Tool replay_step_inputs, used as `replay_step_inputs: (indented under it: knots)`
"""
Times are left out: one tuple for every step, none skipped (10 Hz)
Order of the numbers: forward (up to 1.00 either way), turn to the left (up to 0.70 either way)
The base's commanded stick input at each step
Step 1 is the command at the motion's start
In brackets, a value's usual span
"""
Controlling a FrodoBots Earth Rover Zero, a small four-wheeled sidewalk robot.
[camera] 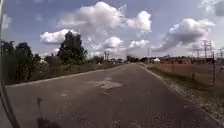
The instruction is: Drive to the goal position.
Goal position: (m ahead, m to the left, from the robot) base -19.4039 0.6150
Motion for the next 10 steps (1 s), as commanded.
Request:
replay_step_inputs:
  knots:
    - [0.04,0.00]
    - [0.04,0.00]
    - [0.04,0.00]
    - [0.04,0.00]
    - [0.04,0.00]
    - [0.04,0.00]
    - [0.04,0.00]
    - [0.04,0.00]
    - [0.04,0.00]
    - [0.04,0.00]
